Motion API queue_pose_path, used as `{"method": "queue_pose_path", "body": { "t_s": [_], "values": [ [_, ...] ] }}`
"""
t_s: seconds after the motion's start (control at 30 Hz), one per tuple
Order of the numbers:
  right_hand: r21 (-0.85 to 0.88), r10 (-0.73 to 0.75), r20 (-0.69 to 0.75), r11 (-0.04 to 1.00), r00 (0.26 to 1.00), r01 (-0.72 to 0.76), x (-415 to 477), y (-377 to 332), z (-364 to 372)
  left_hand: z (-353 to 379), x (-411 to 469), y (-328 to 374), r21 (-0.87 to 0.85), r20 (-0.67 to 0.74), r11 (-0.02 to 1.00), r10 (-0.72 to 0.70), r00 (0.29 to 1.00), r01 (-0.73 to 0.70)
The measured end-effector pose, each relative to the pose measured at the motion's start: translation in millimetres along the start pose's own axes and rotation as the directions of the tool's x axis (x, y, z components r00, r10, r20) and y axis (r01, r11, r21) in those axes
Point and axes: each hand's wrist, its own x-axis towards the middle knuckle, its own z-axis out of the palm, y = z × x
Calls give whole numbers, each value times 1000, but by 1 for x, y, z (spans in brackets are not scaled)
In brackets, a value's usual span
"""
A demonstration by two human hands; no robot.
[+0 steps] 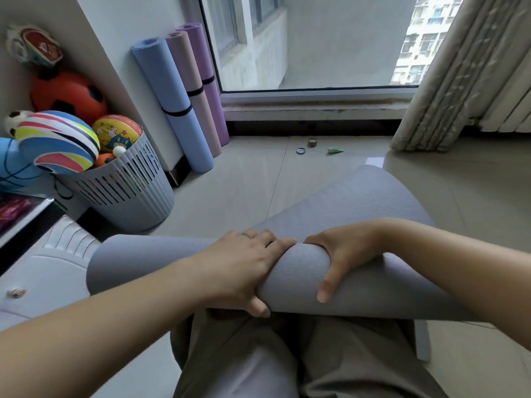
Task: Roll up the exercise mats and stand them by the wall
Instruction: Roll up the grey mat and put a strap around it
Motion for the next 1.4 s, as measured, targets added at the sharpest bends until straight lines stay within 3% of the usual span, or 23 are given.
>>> {"method": "queue_pose_path", "body": {
  "t_s": [0.07,0.13,0.23,0.33,0.5,0.63,0.7,0.77,0.83,0.93,1.07,1.27,1.33,1.4],
  "values": [
    [-48,5,-51,999,999,-8,-6,-4,3,0,1,-7,-116,-4,993,-18,1000,18],
    [-184,-17,-222,983,975,-25,-14,-10,17,-2,4,-14,-225,28,974,-30,999,36],
    [-516,-194,-474,852,859,-93,-16,-17,52,-9,12,-25,-344,149,936,-26,988,76],
    [-522,-229,-541,846,809,-109,-8,-14,60,-14,19,-27,-369,210,923,-35,977,112],
    [-414,-245,-621,909,745,-46,-6,4,51,5,8,-3,30,-115,982,-181,977,186],
    [-369,-227,-677,928,700,-57,-5,9,47,10,8,4,77,-334,961,-226,915,266],
    [-360,-252,-736,932,628,-47,-6,8,35,-4,11,-2,101,-452,954,-207,868,281],
    [-373,-281,-774,926,568,-51,-14,1,17,-29,10,-4,117,-461,945,-220,860,304],
    [-412,-281,-734,908,618,-77,-27,-10,3,-44,4,-5,93,-393,946,-250,885,309],
    [-490,-293,-588,871,754,-44,-46,-24,0,-50,-16,4,-29,-243,970,-243,939,243],
    [-417,-237,-363,906,901,70,-47,-27,20,-37,-37,17,-256,-98,957,-165,981,136],
    [-202,-160,-218,972,963,116,-30,-15,33,-23,-16,6,-397,172,906,-83,982,146],
    [-258,-149,-228,962,962,88,-33,-14,35,-24,-9,-2,-429,254,886,-69,965,176],
    [-429,-166,-287,903,943,28,-38,-18,40,-28,-3,-8,-419,325,886,-60,944,200]
  ]
}}
